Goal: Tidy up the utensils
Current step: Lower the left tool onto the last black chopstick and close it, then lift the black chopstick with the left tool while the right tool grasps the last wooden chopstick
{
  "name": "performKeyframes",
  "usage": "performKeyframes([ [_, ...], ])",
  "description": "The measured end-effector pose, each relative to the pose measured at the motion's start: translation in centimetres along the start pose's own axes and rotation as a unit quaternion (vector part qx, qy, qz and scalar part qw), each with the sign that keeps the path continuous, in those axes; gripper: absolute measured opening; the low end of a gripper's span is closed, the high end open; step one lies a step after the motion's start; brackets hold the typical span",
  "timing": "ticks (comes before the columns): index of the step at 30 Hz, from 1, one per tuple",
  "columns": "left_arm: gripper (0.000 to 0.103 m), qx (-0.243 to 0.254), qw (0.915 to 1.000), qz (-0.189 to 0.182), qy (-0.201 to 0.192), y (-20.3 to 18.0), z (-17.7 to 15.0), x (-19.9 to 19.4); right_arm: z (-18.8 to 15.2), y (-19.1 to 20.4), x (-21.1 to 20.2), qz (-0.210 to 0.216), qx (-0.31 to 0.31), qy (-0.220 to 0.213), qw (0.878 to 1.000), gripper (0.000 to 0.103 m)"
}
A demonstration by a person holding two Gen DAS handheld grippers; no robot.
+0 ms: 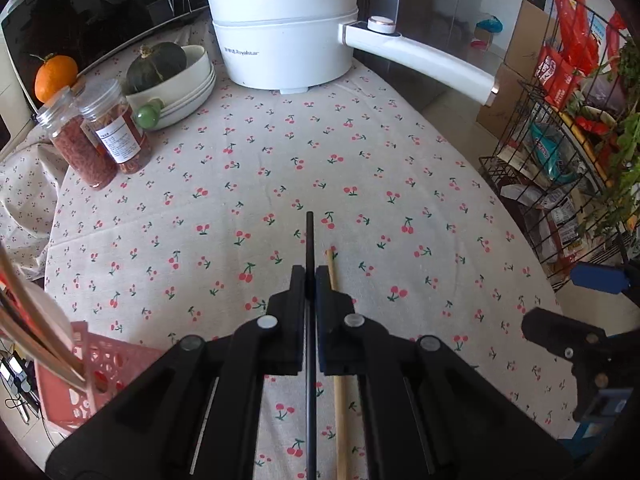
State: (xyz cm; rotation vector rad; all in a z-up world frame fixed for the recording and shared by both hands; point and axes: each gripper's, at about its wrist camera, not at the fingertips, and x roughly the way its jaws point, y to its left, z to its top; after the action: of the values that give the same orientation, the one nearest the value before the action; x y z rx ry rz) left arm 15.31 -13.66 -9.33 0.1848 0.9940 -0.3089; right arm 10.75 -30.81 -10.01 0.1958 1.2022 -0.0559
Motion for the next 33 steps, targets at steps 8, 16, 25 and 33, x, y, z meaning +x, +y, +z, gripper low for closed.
performKeyframes([
  [8,0.006,0.0,0.9979,-0.026,-0.059,2.7,-2.6,-7.6,-0.1,2.1,0.7,0.013,-0.01,0.009,1.0,0.087],
  [16,0.006,-0.035,0.993,-0.054,-0.1,6.4,-5.2,-11.8,-0.1,6.6,4.6,0.021,-0.027,0.051,0.998,0.087],
  [25,0.006,-0.071,0.9892,-0.068,-0.109,10.2,-7.0,-13.3,1.5,10.4,8.1,0.051,-0.005,0.029,0.998,0.084],
  [33,0.006,-0.094,0.9867,-0.078,-0.107,12.4,-7.9,-14.0,1.9,12.7,10.3,-0.008,-0.009,0.009,1.0,0.043],
])
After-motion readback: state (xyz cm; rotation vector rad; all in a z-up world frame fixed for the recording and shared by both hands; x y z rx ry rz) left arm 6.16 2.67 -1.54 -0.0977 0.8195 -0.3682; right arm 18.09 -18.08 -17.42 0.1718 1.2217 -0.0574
